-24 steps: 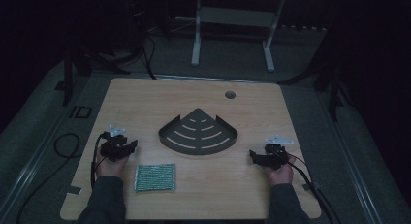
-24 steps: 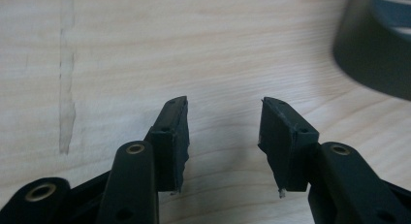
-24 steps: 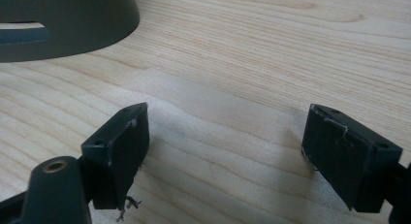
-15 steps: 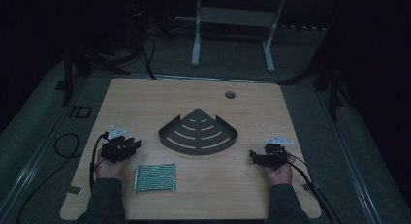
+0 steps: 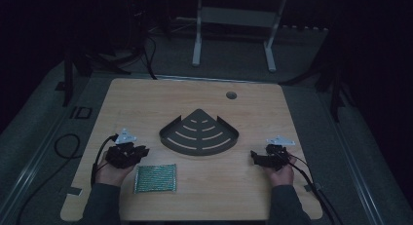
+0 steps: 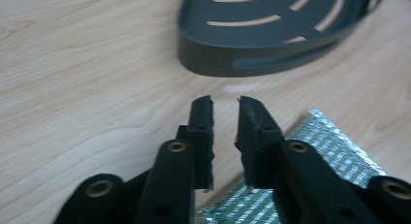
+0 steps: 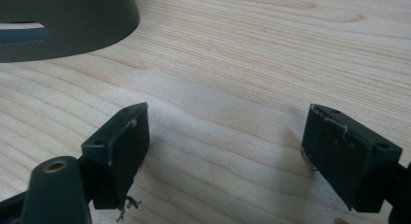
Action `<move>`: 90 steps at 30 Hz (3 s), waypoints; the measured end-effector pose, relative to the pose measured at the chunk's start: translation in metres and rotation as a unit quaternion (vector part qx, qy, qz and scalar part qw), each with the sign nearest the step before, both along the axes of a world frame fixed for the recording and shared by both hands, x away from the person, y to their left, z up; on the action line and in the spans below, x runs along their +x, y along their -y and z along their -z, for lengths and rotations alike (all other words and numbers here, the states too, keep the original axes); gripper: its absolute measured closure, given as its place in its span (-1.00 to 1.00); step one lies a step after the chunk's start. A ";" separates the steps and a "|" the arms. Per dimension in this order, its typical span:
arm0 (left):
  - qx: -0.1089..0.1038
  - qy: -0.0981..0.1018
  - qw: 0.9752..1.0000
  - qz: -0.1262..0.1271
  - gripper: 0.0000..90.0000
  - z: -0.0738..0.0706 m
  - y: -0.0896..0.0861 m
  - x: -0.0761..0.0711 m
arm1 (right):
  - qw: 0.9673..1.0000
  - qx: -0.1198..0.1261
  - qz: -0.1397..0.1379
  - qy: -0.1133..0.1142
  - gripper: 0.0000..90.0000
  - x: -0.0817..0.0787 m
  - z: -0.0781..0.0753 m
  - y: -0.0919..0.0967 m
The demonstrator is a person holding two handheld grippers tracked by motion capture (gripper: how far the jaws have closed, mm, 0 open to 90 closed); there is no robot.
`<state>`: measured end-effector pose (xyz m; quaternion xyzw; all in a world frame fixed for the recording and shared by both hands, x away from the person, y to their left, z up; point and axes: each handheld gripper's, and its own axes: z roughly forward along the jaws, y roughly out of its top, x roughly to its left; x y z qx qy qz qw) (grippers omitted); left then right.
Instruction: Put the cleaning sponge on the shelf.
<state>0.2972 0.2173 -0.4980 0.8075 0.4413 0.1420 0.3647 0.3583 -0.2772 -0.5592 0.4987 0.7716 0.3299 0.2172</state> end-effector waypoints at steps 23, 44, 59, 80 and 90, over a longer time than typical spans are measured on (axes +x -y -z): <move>0.030 -0.056 0.993 0.096 1.00 0.023 0.048 -0.014 | 1.000 0.000 0.000 0.000 -0.63 0.000 0.000 0.000; 0.039 -0.070 0.996 0.046 1.00 0.030 0.026 0.003 | 1.000 0.000 0.000 0.000 -0.63 0.000 0.000 0.000; 0.035 -0.073 0.997 -0.009 1.00 0.030 0.014 0.026 | 1.000 0.000 0.000 0.000 -0.63 0.000 0.000 0.000; 0.051 -0.074 0.996 -0.027 0.86 0.013 -0.001 0.044 | 1.000 0.000 0.000 0.000 -0.63 0.000 0.000 0.000; 0.048 -0.101 0.994 -0.010 0.73 0.004 -0.018 0.054 | 1.000 0.000 0.000 0.000 -0.63 0.000 0.000 0.000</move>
